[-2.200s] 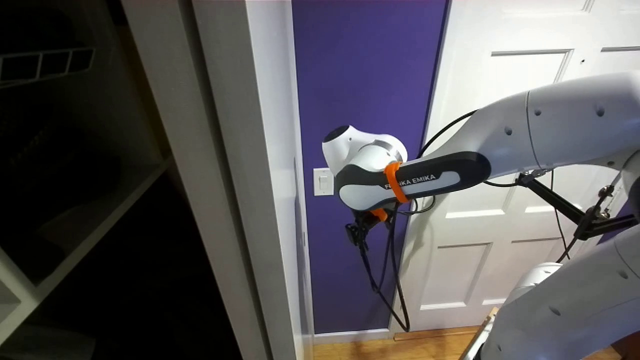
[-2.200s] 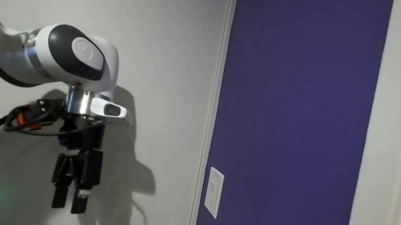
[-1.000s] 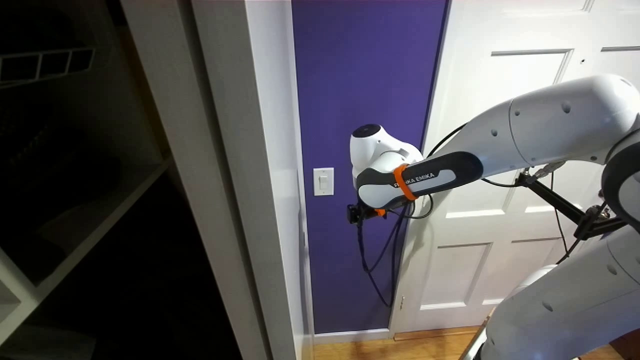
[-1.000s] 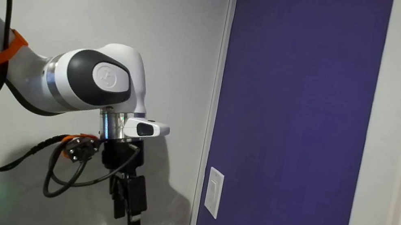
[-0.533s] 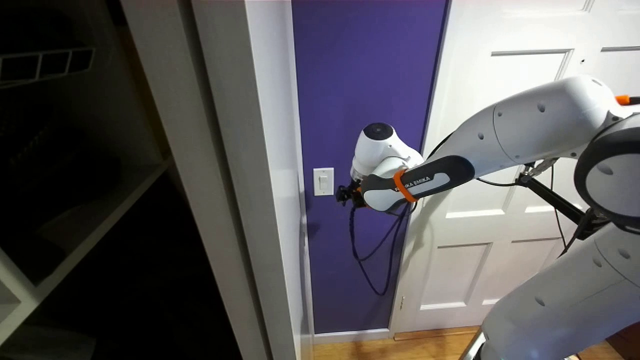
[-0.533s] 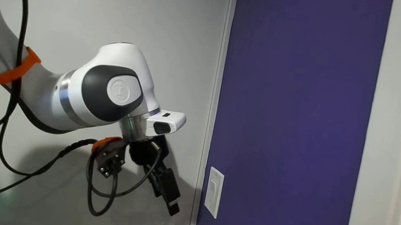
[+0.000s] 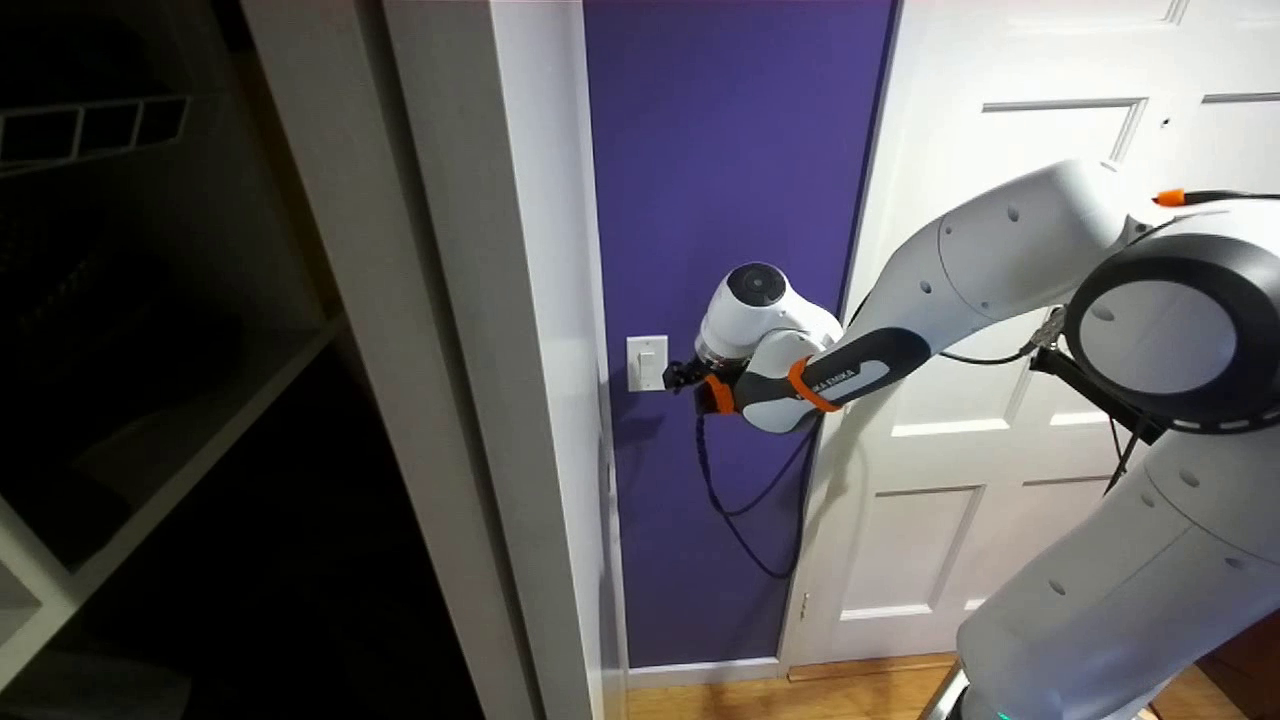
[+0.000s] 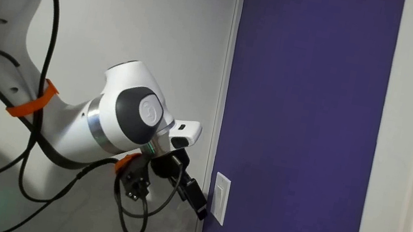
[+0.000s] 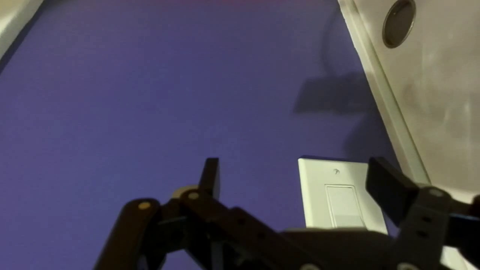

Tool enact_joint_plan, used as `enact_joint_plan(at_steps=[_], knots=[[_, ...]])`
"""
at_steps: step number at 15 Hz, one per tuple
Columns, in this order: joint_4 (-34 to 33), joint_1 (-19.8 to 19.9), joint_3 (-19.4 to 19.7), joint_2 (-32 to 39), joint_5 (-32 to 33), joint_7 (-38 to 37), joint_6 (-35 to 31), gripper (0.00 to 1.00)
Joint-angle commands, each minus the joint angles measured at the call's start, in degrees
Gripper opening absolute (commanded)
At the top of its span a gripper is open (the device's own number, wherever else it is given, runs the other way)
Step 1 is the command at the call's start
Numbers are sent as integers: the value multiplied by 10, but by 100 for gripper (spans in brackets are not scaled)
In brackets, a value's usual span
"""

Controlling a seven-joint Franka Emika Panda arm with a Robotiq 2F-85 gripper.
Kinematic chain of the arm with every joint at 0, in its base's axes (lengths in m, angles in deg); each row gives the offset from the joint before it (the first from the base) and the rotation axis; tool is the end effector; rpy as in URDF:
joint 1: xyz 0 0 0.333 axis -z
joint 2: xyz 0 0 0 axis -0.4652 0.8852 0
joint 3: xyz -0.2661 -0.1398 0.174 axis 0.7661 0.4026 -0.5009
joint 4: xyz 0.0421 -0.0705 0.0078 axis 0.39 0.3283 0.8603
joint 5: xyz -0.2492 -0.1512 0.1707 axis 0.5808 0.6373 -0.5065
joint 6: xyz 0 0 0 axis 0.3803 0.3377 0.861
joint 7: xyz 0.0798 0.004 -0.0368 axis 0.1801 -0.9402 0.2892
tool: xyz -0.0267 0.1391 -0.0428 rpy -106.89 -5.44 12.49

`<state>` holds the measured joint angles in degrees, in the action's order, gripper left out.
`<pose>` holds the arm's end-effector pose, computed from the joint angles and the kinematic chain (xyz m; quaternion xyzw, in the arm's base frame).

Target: Switch on the left lights switch on the wall in order to turn on the closet light

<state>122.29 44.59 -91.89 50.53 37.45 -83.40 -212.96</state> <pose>0.4759 -0.0465 0.4570 0.9186 -0.2295 0.3129 0.0748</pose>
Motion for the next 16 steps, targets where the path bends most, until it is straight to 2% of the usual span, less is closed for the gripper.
enact_joint_plan(at_steps=[1,4,5,6,13,16], knots=[[-39,21,-19,37,78,-64,-20,100],[-67,16,-20,63,118,-81,-18,100],[-73,10,-19,72,113,-71,-13,100],[-48,8,-14,45,91,-57,-10,100],[-64,8,-17,67,96,-57,-10,100],[-81,10,-15,94,109,-64,-35,100]])
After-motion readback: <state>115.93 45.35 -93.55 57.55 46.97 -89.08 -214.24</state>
